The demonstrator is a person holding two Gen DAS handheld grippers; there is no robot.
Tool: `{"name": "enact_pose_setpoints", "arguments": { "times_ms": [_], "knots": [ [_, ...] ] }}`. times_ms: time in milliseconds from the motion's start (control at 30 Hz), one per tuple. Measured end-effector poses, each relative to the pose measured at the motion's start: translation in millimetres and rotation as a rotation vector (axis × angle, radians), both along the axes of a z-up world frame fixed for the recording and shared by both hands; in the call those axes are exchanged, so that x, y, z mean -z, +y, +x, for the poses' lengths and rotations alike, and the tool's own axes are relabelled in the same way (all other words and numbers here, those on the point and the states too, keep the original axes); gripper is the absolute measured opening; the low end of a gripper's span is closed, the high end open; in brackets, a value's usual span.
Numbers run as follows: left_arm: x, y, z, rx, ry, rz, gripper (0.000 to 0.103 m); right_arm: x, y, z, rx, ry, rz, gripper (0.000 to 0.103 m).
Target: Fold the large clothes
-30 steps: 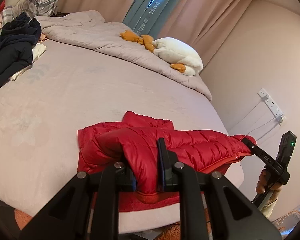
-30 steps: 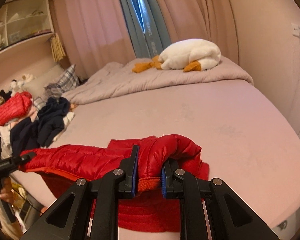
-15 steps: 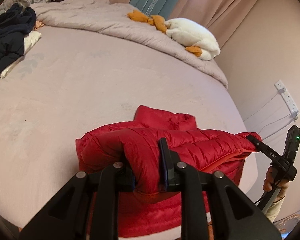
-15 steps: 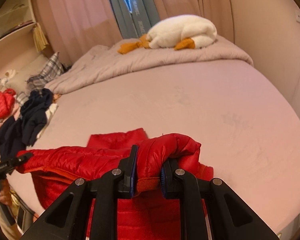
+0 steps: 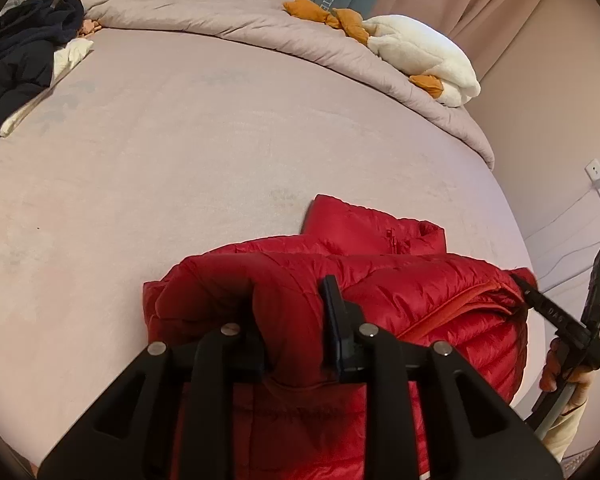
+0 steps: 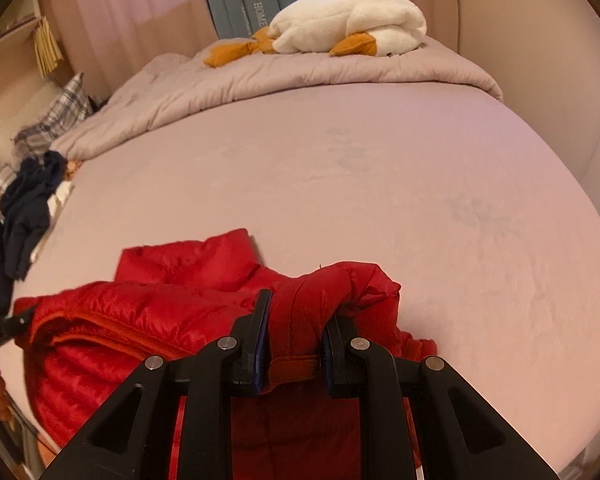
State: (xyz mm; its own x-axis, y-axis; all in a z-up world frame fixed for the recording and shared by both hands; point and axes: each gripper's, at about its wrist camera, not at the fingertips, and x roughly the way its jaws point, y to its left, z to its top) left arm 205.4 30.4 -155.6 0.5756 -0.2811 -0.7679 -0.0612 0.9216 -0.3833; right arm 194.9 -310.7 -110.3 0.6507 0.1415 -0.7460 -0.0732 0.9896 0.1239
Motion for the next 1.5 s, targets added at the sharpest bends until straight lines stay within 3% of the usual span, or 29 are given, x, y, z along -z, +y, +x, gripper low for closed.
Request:
{"name": "enact_pose_setpoints", "arguments": {
  "times_ms": [367,500,700,767,800,933,1000,1033,1100,1500],
  "knots": [
    [14.4,9.9,5.9,-0.015,0.017,-0.113,0.032,12.8,5.5,14.2,0.053,0.058,-0.059,0.019],
    [3.8,2.9,-6.5,0.038,-0.047,-0.074,0.052,12.1,3.3,14.4,0.072,0.063,-0.052,0.022],
    [-12.8,15.1,-30.5,0.035,-0.124,-0.136,0.082,-6.9,-2.7,-3.6,0.11,-0.019,-0.068,0.044],
    [-19.4,19.7,-35.9,0.011,-0.146,-0.135,0.088,-14.7,-8.3,-9.2,0.133,-0.04,-0.048,0.061],
    [-23.9,22.5,-39.6,-0.007,-0.163,-0.118,0.09,-18.6,-10.0,-12.0,0.145,-0.053,-0.047,0.063],
    [-34.9,36.2,-49.4,-0.043,-0.206,-0.109,0.092,-37.5,-13.7,-24.5,0.15,-0.112,-0.038,0.067],
    [-33.4,42.9,-50.1,-0.062,-0.2,-0.124,0.092,-44.1,-12.4,-28.7,0.152,-0.132,-0.043,0.072],
    [-31.2,46.3,-50.6,-0.071,-0.195,-0.13,0.092,-45.7,-11.5,-30.3,0.153,-0.14,-0.048,0.081],
    [-23.9,49.3,-48.5,-0.09,-0.173,-0.138,0.092,-48.3,-10.1,-33.9,0.146,-0.158,-0.054,0.084],
    [16.3,35.4,-50.0,-0.046,-0.06,-0.15,0.085,-9.3,-18.3,-32.5,0.137,-0.023,-0.019,0.084]
  ]
}}
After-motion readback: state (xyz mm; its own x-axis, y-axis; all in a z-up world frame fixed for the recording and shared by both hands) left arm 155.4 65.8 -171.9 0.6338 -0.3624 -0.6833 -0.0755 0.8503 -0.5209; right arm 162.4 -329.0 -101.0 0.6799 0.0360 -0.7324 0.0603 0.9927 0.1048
